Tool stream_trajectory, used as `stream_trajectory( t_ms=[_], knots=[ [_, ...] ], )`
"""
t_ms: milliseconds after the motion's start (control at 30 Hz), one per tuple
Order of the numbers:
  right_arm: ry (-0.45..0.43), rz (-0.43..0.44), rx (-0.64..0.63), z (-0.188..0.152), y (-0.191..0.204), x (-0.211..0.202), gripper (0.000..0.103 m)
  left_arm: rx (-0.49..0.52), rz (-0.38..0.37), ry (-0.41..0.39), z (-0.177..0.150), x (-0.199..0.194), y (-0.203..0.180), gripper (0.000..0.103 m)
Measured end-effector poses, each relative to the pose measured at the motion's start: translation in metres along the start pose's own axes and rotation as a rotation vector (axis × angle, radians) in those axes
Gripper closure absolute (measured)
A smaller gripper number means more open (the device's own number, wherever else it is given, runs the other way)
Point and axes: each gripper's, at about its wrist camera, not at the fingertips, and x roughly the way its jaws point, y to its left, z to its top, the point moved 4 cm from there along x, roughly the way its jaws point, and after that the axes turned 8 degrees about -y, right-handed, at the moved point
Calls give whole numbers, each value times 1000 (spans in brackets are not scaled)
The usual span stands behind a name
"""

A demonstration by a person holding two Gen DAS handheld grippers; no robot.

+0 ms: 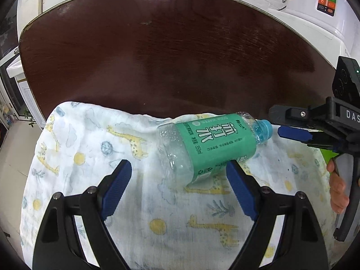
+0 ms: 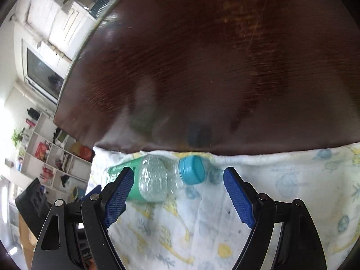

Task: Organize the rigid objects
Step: 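Move both grippers to the green-labelled water bottle, then close both grippers side by side around the water bottle, then lift the water bottle with both grippers over the green box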

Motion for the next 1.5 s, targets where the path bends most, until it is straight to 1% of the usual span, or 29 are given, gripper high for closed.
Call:
stream_trajectory(
  t_ms=[133,233,267,333,433,567,700,900,1033,1233,1367,1433,1500],
  knots=[
    [11,30,40,3,-3,10,20,10,-24,-5,4,8,-1,18],
    [24,46,19,5,0,16,20,31,-52,-19,8,11,-5,19],
    [35,45,11,4,2,19,20,37,-61,-21,9,12,-6,23],
    [61,46,8,2,7,22,27,41,-95,-11,11,14,-10,30],
    [56,4,-47,-2,11,24,29,69,-74,-11,11,14,-13,30],
    [40,-10,-52,-4,15,20,31,59,-72,-9,13,14,-17,30],
    [11,-11,-69,-4,21,7,31,69,-75,-30,17,2,-24,30],
    [-45,-8,-83,-1,21,-34,31,97,-88,-71,24,-25,-34,30],
    [-79,-10,-83,-1,18,-63,31,126,-104,-95,26,-42,-50,30],
    [-144,-25,-86,-3,8,-116,31,172,-141,-125,27,-61,-89,30],
    [-192,-44,-76,-4,-6,-152,31,207,-179,-141,25,-74,-118,30],
    [-222,-58,-65,-4,-19,-174,31,228,-203,-150,24,-80,-137,30],
    [-254,-73,-48,-5,-33,-197,31,253,-232,-156,26,-84,-164,30]
  ],
)
